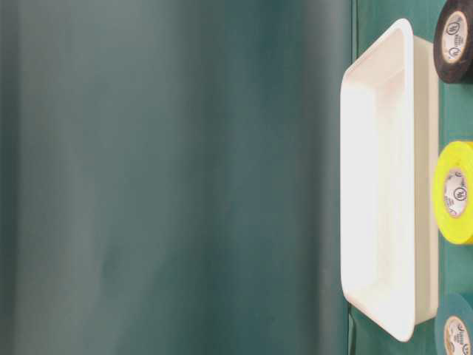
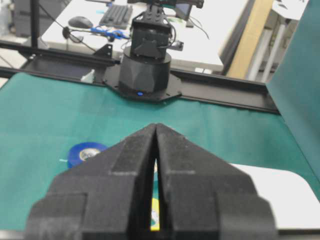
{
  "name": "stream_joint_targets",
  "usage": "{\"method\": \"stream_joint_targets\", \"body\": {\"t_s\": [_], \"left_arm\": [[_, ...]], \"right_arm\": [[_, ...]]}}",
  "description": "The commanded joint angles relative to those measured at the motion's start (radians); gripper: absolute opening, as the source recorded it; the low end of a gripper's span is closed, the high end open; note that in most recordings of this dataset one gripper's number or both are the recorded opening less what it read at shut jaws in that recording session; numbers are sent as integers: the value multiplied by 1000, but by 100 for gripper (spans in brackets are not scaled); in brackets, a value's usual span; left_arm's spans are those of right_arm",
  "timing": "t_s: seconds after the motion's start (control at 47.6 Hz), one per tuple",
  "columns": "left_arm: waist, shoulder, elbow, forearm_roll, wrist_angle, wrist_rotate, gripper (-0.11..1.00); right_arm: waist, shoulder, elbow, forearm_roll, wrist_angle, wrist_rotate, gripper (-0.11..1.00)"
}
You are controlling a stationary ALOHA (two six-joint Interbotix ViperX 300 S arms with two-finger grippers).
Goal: Place the tape from the fixed location into the white case.
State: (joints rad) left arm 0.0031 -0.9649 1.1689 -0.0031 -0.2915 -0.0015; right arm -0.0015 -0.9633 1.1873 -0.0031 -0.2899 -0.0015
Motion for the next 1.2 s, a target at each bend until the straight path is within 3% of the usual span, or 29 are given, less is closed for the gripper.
{"method": "stream_joint_targets", "body": {"t_s": [0.0,1.028,1.091,1.175], "left_arm": [[-2,9,-17,-3,26,6,2],[-2,21,-18,-5,41,-2,2],[-2,28,-21,-6,41,-2,5],[-2,34,-26,-11,38,-3,19]], "right_arm": [[-2,9,-37,2,-6,2,0],[0,18,-48,0,41,0,0],[-2,18,-48,0,41,0,0],[0,17,-48,2,41,0,0]]}}
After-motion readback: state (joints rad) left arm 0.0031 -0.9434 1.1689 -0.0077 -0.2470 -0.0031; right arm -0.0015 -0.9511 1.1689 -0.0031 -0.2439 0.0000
